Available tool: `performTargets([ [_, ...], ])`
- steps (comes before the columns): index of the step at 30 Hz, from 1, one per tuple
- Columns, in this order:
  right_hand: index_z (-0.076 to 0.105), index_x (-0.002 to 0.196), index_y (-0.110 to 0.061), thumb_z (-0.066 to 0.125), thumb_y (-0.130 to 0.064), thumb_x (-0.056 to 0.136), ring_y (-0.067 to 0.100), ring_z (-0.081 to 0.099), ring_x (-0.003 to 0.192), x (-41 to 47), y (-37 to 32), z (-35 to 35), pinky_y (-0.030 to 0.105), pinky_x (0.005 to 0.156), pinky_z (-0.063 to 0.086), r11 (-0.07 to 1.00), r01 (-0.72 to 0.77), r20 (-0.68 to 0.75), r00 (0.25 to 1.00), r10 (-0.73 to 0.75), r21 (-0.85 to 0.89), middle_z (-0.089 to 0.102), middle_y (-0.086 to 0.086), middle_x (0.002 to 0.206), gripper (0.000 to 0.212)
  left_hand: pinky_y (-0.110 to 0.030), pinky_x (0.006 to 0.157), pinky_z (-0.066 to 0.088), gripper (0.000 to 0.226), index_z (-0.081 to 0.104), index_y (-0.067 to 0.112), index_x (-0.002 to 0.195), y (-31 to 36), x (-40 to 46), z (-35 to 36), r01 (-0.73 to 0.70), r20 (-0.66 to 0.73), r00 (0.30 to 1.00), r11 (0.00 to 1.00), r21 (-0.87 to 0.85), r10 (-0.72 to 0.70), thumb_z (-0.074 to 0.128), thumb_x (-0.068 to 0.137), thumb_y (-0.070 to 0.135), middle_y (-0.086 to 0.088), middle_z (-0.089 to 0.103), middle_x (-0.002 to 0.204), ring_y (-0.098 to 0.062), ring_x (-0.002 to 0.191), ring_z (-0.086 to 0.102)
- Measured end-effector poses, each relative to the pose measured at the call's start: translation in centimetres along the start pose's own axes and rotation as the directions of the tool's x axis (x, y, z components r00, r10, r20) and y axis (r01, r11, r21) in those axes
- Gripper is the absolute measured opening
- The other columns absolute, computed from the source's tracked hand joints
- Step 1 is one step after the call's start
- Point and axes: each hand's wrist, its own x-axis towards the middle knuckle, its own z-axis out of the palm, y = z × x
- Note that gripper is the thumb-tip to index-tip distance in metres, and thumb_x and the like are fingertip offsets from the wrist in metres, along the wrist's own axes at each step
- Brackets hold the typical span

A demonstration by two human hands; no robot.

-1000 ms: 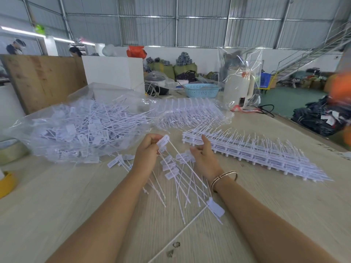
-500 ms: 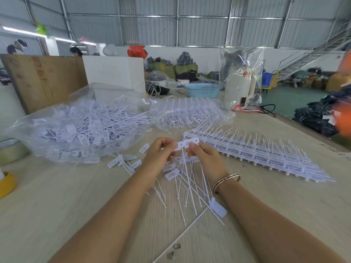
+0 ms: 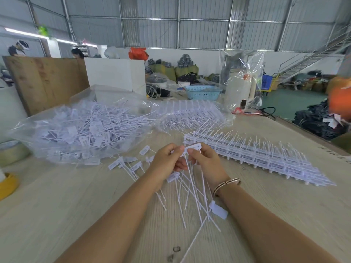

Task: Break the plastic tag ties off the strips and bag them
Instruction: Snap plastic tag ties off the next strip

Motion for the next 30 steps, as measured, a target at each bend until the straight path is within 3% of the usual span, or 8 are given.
performTargets([
  [4, 0.058, 0.079, -0.009, 0.054, -0.007, 0.091, 0.015, 0.052, 0.059, 0.0, 0.0, 0.3, 0.028, 0.061, 0.043, 0.991, -0.031, 0.009, 1.000, 0.030, 0.130, 0.059, 0.000, 0.063, 0.013, -0.017, 0.048, 0.046, 0.024, 0.053, 0.014, 0.076, -0.1, -0.1, 0.7, 0.086, 0.033, 0.996, 0.962, -0.261, -0.080, 0.049, 0.097, 0.024, -0.004, 0.065, 0.061, -0.013, 0.054, 0.062],
  [6, 0.058, 0.075, -0.011, 0.053, -0.006, 0.091, 0.013, 0.053, 0.056, 0.0, 0.1, 0.5, 0.026, 0.058, 0.044, 0.974, -0.035, -0.017, 0.999, 0.040, 0.222, 0.060, -0.001, 0.061, 0.017, -0.018, 0.052, 0.048, 0.023, 0.055, 0.014, 0.077, 0.1, -0.2, 1.1, 0.100, 0.033, 0.995, 0.928, -0.359, -0.094, 0.049, 0.097, 0.023, -0.004, 0.064, 0.062, -0.012, 0.053, 0.061],
  [9, 0.059, 0.075, -0.012, 0.054, -0.007, 0.091, 0.010, 0.053, 0.056, 0.0, 0.3, 0.7, 0.025, 0.058, 0.044, 0.973, -0.016, -0.065, 0.997, 0.032, 0.232, 0.060, -0.003, 0.061, 0.018, -0.021, 0.058, 0.047, 0.022, 0.055, 0.013, 0.079, 0.2, -0.5, 1.8, 0.106, 0.009, 0.994, 0.909, -0.403, -0.112, 0.048, 0.097, 0.023, -0.001, 0.063, 0.059, -0.010, 0.051, 0.059],
  [19, 0.058, 0.069, -0.020, 0.055, -0.009, 0.090, 0.011, 0.052, 0.055, -0.5, 0.0, 1.1, 0.024, 0.057, 0.046, 0.951, 0.013, -0.156, 0.987, 0.037, 0.310, 0.057, -0.003, 0.061, 0.024, -0.017, 0.052, 0.048, 0.018, 0.056, 0.014, 0.082, 0.6, -0.6, 3.1, 0.120, -0.007, 0.989, 0.838, -0.532, -0.146, 0.048, 0.098, 0.018, 0.001, 0.064, 0.058, -0.008, 0.050, 0.058],
  [21, 0.055, 0.069, -0.017, 0.054, -0.007, 0.090, 0.013, 0.049, 0.055, -0.4, -0.5, 0.9, 0.027, 0.056, 0.043, 0.936, 0.008, -0.137, 0.990, 0.043, 0.353, 0.053, -0.001, 0.059, 0.024, -0.019, 0.053, 0.048, 0.023, 0.056, 0.015, 0.077, 0.9, -0.5, 2.9, 0.084, -0.011, 0.995, 0.890, -0.449, -0.100, 0.047, 0.098, 0.018, 0.000, 0.064, 0.057, -0.009, 0.049, 0.058],
  [24, 0.051, 0.069, -0.012, 0.052, -0.002, 0.089, 0.018, 0.043, 0.052, 0.2, -1.5, 0.1, 0.030, 0.055, 0.035, 0.953, -0.063, 0.007, 0.998, 0.064, 0.297, 0.048, 0.005, 0.056, 0.022, -0.026, 0.057, 0.049, 0.028, 0.056, 0.017, 0.071, 1.9, 0.2, 0.9, -0.060, -0.019, 0.998, 0.997, -0.052, 0.059, 0.048, 0.097, 0.021, -0.003, 0.063, 0.057, -0.016, 0.051, 0.058],
  [27, 0.050, 0.059, -0.016, 0.057, -0.005, 0.086, 0.016, 0.042, 0.051, 1.1, -2.7, -1.0, 0.028, 0.054, 0.032, 0.980, -0.191, 0.193, 0.965, 0.178, 0.053, 0.049, 0.005, 0.055, 0.030, -0.022, 0.052, 0.046, 0.025, 0.056, 0.017, 0.072, 3.1, 0.8, -1.0, -0.152, 0.035, 0.988, 0.944, 0.294, 0.148, 0.051, 0.096, 0.024, 0.000, 0.063, 0.051, -0.015, 0.049, 0.061],
  [30, 0.056, 0.058, -0.016, 0.059, -0.014, 0.088, 0.012, 0.047, 0.051, 1.9, -3.9, -1.0, 0.026, 0.056, 0.039, 0.947, -0.103, 0.302, 0.932, 0.198, -0.303, 0.053, 0.000, 0.055, 0.030, -0.014, 0.043, 0.041, 0.026, 0.057, 0.018, 0.070, 3.6, 0.9, -1.5, -0.137, 0.030, 0.990, 0.936, 0.324, 0.135, 0.052, 0.095, 0.021, 0.000, 0.063, 0.050, -0.012, 0.045, 0.061],
])
